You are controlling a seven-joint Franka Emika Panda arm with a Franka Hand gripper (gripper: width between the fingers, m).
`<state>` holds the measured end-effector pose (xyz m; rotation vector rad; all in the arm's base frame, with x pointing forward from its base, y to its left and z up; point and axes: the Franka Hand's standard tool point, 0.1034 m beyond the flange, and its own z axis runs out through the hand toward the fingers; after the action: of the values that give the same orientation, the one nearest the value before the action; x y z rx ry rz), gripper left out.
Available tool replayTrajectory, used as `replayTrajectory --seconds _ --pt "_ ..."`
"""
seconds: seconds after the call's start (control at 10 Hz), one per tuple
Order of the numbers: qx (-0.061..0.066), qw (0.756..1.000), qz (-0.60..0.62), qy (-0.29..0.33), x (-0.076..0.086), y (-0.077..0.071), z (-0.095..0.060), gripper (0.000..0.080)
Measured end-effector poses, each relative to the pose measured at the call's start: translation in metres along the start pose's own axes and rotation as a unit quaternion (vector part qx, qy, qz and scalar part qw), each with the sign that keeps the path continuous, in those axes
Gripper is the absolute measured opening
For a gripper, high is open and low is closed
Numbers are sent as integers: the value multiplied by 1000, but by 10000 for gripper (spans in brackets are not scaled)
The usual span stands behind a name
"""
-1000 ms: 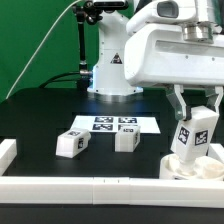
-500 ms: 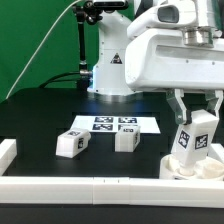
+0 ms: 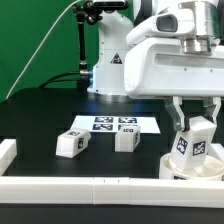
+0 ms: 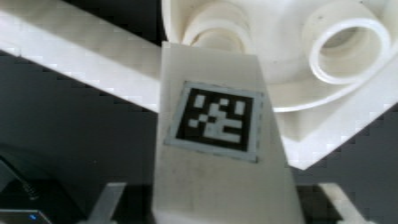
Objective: Assemble stool
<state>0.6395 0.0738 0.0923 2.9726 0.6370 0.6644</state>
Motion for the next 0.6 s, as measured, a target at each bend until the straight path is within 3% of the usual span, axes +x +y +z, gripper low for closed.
replayTrajectory --seconds 0.5,0.6 --pt "-9 1000 1 26 0 0 4 327" --pt "-8 1000 0 26 -1 0 4 365"
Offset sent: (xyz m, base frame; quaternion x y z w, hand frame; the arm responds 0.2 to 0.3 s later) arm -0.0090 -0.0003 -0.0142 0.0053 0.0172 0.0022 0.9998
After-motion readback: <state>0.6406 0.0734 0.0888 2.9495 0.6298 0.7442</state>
